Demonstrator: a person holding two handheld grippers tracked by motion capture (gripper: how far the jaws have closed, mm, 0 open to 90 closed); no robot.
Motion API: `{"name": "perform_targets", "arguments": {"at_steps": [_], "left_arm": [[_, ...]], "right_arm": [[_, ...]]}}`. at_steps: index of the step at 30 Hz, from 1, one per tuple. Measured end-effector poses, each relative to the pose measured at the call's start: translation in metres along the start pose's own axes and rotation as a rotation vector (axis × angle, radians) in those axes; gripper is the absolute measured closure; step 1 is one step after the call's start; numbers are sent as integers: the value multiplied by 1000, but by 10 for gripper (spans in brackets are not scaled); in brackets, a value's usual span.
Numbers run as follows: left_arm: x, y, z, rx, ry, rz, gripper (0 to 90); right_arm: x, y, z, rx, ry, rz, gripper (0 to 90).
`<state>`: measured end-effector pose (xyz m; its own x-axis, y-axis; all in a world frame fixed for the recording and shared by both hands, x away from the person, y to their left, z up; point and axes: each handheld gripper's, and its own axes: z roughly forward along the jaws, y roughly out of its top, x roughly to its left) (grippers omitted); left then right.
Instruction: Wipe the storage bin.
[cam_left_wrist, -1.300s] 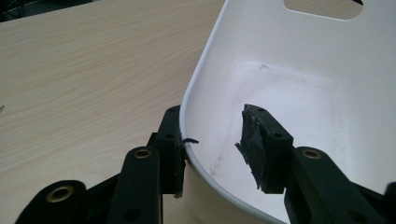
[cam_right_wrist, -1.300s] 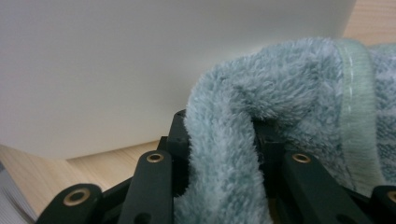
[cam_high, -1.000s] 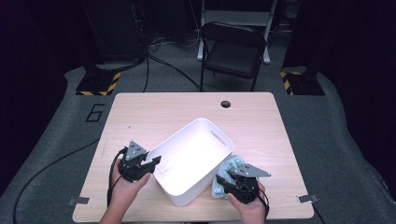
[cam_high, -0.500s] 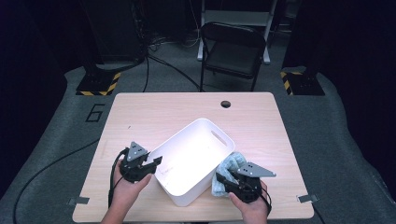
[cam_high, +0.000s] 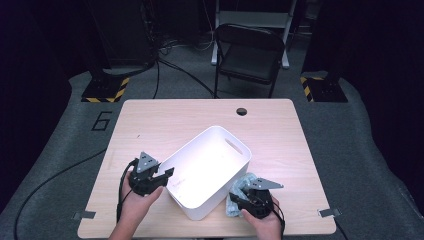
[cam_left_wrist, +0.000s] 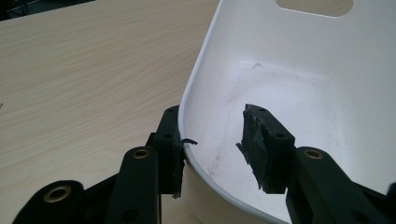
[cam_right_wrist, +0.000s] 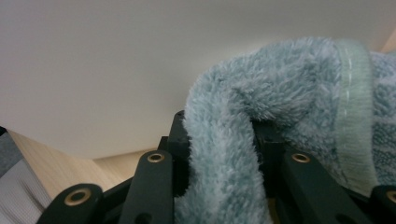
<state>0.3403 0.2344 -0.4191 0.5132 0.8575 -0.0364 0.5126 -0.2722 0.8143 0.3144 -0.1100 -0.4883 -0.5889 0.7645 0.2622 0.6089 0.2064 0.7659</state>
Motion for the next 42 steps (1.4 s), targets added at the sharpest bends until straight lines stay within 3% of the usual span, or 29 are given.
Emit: {"name": "perform_targets", "arguments": {"at_steps": [4,12,17,24,28,35,42], "left_arm": [[0,0,0,-1,3,-7,592],[-1,0,0,1,6,-3,590],[-3,1,0,3,8,1,588],[-4,1,0,5,8,-3,587],[-5,1,1,4,7,-1,587],[-6,1,0,13,7,6,587],[-8,1,0,12,17,1,585]], "right_arm": [[-4,-5,8,38,4,15,668],[-2,-3,5,27,4,25,664],[5,7,-8,-29,10,11,664],[22,25,-31,-137,6,-67,664],[27,31,-40,-171,15,-76,665],[25,30,-40,-175,22,-81,667],[21,20,-28,-136,6,-73,667]]}}
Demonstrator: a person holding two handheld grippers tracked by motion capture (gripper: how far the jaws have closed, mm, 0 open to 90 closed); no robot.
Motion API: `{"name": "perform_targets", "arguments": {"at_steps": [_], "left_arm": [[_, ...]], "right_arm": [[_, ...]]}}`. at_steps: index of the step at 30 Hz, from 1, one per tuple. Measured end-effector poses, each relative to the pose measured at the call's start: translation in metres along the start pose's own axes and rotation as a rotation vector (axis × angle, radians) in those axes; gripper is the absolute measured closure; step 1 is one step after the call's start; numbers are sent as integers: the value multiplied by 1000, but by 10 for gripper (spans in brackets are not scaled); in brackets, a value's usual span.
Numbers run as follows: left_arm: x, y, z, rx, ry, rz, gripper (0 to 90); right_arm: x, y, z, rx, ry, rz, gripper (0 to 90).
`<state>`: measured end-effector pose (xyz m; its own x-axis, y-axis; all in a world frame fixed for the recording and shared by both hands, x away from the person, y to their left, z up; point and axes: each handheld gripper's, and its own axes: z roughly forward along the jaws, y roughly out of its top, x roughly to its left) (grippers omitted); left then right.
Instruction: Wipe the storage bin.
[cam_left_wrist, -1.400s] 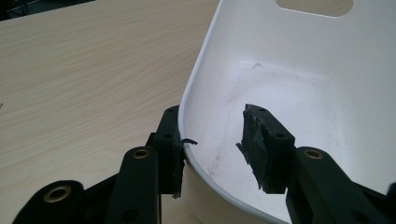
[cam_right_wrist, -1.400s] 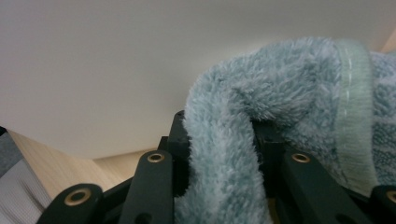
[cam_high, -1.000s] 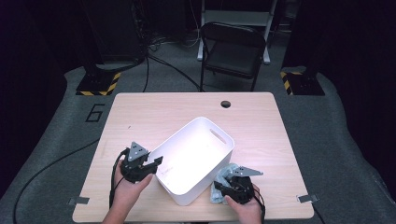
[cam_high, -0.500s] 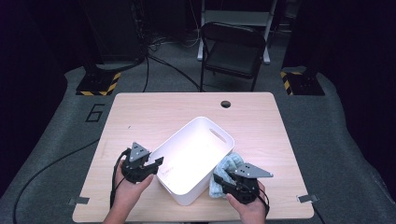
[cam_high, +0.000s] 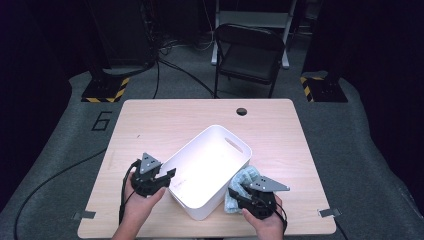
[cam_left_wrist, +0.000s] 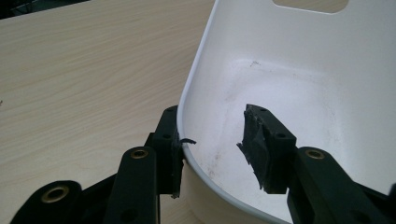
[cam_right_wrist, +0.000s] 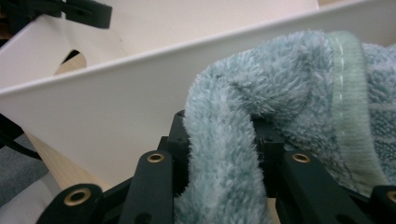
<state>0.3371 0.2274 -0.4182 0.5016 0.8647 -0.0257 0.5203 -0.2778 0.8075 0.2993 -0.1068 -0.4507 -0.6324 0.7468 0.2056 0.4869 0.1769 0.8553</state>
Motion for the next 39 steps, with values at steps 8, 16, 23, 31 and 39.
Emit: {"name": "perform_targets", "arguments": {"at_steps": [8,16,23,31,39], "left_arm": [[-1,0,1,-10,7,-18,577],[-2,0,1,-17,13,-33,572],[-4,0,1,-15,19,-35,570],[-6,0,1,-10,33,-37,568],[-8,0,2,-14,32,-45,565]], "right_arm": [[-12,-18,18,81,-7,40,668],[-20,-33,35,162,-3,86,665],[-11,-24,26,132,11,65,663],[15,4,-1,14,37,-30,663],[21,13,-10,-25,62,-42,665]]}}
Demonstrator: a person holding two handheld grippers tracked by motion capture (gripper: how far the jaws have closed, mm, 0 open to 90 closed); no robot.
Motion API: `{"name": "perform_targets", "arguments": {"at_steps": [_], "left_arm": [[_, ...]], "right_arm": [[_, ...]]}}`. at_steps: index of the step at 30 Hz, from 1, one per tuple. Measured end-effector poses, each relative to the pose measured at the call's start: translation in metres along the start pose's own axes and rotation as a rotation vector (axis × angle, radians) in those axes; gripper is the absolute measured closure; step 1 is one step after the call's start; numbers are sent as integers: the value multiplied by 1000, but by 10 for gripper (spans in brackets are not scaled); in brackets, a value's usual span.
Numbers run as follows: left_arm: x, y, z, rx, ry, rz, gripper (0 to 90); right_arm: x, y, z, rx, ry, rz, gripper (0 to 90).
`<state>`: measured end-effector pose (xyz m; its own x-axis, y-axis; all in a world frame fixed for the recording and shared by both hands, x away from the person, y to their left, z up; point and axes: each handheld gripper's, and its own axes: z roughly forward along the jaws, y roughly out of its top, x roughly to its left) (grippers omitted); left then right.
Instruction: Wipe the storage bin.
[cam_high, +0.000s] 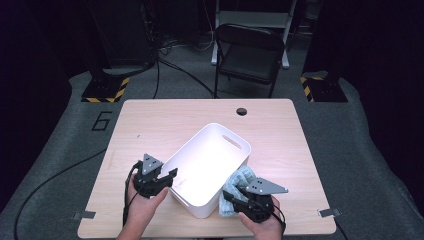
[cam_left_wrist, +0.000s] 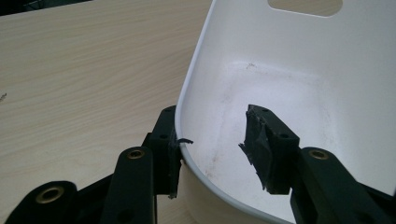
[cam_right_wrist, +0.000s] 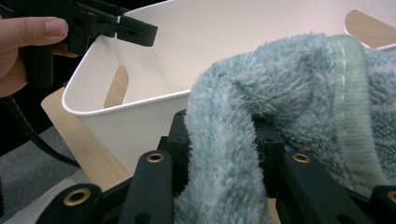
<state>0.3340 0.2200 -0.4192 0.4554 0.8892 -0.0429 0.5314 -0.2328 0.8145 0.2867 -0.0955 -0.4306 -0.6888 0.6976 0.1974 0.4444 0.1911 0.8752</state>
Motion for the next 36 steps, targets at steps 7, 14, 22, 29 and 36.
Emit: {"name": "perform_targets", "arguments": {"at_steps": [7,14,22,29,36], "left_arm": [[-1,0,0,-2,7,-3,565],[-2,0,1,-3,8,-5,559],[-1,0,1,-6,1,-4,548],[0,0,1,-8,-5,-3,543],[0,0,1,-8,-8,-5,539]], "right_arm": [[-3,-9,8,40,-6,-9,668],[-14,-26,22,91,-12,35,669],[-25,-42,36,142,-6,74,668],[-31,-50,44,173,3,102,667],[-31,-51,44,169,0,108,667]]}}
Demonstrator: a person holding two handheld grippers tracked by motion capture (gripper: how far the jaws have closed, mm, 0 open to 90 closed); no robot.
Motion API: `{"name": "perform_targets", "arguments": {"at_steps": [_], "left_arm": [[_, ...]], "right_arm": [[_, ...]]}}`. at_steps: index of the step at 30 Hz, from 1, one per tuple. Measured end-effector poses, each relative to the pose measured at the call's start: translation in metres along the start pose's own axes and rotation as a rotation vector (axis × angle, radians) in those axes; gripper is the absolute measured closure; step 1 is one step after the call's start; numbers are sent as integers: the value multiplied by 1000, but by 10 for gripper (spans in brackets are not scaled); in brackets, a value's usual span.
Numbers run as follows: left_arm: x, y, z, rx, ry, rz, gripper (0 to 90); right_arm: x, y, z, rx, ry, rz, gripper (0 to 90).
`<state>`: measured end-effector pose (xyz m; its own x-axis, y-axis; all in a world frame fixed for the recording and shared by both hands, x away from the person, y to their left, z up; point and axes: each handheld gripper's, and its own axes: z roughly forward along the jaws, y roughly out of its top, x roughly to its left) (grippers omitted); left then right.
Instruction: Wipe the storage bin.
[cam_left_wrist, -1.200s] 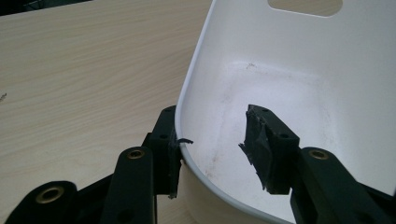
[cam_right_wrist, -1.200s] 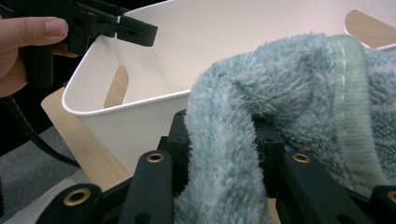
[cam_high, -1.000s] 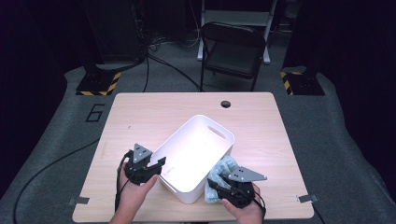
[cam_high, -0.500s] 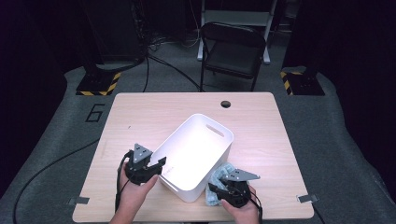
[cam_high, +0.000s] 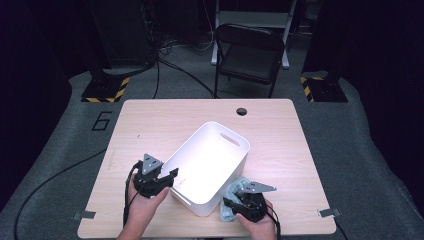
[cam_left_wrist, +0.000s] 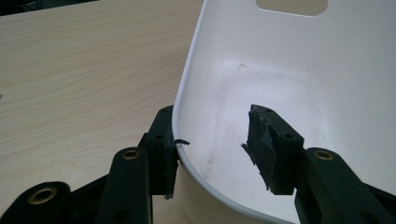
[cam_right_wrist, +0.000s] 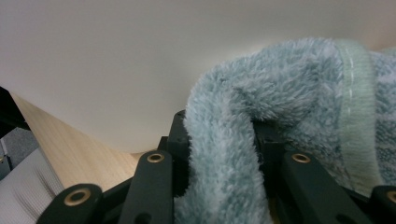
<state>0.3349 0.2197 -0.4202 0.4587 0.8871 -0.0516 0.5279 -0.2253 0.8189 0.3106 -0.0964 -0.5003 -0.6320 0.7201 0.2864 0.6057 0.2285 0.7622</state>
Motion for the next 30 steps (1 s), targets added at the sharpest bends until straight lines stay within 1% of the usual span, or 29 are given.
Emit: {"name": "perform_targets", "arguments": {"at_steps": [4,6,10,12,13,14,15,16,19,20,22,24,27,30], "left_arm": [[-1,0,1,-6,4,-2,538],[-1,0,1,-4,7,-3,536],[-1,0,1,-8,7,-6,534],[-1,0,1,-9,5,-7,532],[-1,0,1,-9,5,-7,532],[-1,0,1,-10,4,-7,532],[0,0,1,-7,1,-6,529],[0,0,1,-8,2,-7,528],[-1,0,1,-9,1,-8,529],[-1,0,1,-10,3,-8,530],[-2,-1,1,-10,5,-9,530],[-2,-1,1,-11,9,-9,530],[-3,-1,2,-18,18,-11,530],[-4,-1,2,-22,22,-14,528]], "right_arm": [[4,3,-3,-3,0,1,665],[11,11,-13,-42,0,-28,665],[24,24,-29,-99,5,-81,665],[30,30,-36,-120,19,-92,665],[30,30,-36,-120,19,-92,665],[32,33,-39,-134,20,-97,665],[36,37,-46,-158,33,-109,666],[38,39,-49,-164,38,-115,665],[40,42,-51,-162,38,-123,666],[40,42,-50,-158,33,-133,667],[39,41,-49,-160,38,-124,669],[38,40,-48,-156,39,-129,670],[39,37,-44,-138,32,-127,671],[37,31,-36,-99,20,-122,671]]}}
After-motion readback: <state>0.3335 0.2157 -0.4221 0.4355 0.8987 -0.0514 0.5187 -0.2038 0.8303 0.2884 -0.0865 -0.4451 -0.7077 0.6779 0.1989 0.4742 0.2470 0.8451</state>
